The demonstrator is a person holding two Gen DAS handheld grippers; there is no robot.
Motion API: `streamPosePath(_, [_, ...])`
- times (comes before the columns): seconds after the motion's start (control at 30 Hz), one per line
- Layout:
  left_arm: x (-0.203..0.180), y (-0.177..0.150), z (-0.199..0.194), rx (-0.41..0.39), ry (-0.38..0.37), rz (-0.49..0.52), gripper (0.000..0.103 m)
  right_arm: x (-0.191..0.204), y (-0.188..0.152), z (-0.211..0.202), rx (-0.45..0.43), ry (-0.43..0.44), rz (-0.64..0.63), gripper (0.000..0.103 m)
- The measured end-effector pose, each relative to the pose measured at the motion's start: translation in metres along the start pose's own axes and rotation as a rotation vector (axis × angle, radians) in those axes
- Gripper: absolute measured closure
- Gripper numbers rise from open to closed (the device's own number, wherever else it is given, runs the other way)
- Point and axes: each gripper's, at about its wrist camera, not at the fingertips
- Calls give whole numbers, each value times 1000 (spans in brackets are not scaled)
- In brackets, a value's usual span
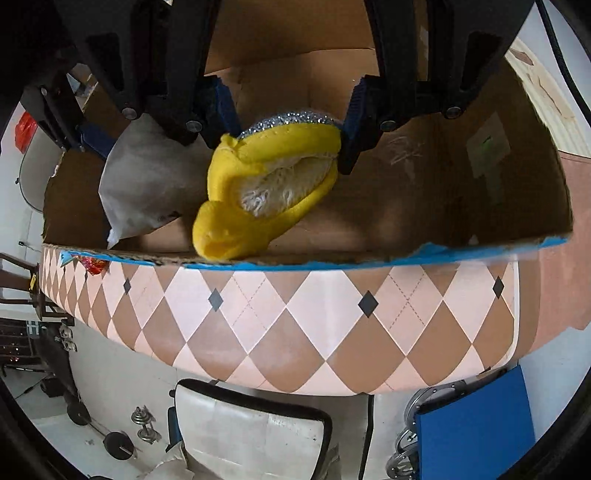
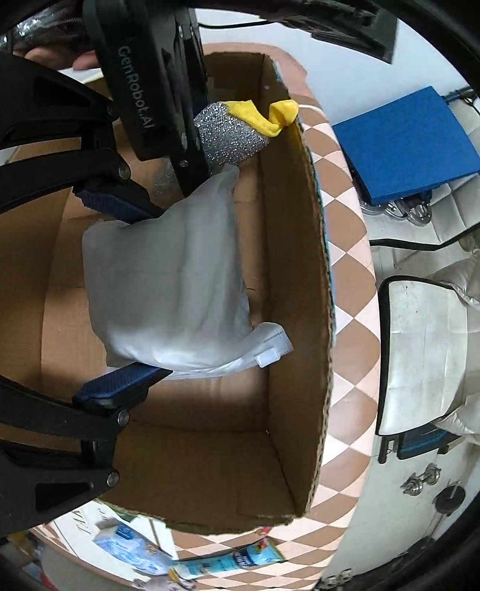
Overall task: Organize soft objects
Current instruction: 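Carry scrubber and white bag into the box with both tools and release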
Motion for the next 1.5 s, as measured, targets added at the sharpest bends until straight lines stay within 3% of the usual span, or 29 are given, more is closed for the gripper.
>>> streamPosePath(0.13, [4, 3, 2, 13, -20, -16, 53, 0, -2, 7, 6, 20, -5, 24])
streamPosePath(0.27, [7, 8, -5, -16, -13, -27, 22, 1, 0, 7, -10, 28, -9, 15])
streamPosePath(0.53, [13, -23, -46, -159, 82, -36, 4, 5, -13, -21, -82, -43, -47, 0])
streamPosePath(0.67, [14, -54, -64, -250, 115, -30, 3, 6, -31, -33, -116, -65, -54, 0])
streamPosePath(0.83, [12, -98, -68, -297, 112, -23, 3, 9, -64, -48, -151, -67, -58, 0])
streamPosePath(1.23, [-3, -190, -87, -462, 203, -12, 3, 14, -160, -92, -259, -63, -62, 0])
streamPosePath(1.5, [-19, -226, -111, -533, 215, -26, 3, 6, -196, -121, -295, -2, -52, 0])
Point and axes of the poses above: each gripper's, at about its wrist camera, not at the fingertips, and z roughly the way its jaws point, x to its left, y to its top
